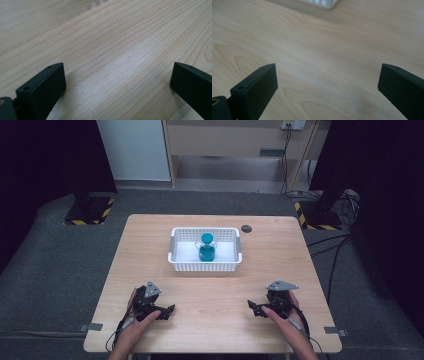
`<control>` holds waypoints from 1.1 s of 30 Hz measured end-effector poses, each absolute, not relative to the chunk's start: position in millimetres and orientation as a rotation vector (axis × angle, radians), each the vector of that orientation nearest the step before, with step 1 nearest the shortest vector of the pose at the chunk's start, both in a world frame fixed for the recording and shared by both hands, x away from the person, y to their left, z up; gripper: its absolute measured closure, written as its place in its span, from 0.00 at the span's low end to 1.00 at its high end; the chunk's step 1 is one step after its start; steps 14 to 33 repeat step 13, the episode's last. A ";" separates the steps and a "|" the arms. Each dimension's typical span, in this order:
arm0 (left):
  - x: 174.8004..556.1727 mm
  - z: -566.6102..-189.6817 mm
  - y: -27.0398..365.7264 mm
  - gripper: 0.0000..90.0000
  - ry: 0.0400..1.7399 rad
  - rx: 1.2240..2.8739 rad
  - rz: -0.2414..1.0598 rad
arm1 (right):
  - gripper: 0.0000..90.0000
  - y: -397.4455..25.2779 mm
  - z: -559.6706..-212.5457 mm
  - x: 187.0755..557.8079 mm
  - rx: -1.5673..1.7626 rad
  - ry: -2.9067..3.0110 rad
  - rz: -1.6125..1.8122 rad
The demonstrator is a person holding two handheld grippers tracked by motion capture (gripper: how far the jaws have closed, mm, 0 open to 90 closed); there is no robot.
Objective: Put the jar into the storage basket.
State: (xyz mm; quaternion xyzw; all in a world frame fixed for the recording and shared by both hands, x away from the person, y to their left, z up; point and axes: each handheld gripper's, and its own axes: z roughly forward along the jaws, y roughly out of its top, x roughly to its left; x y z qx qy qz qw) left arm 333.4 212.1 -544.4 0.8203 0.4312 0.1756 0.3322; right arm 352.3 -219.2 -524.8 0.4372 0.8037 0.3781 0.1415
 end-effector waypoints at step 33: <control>333.4 -544.5 212.1 0.00 1.127 2.143 0.459 | 0.00 -207.1 -548.5 344.1 1.193 2.343 0.979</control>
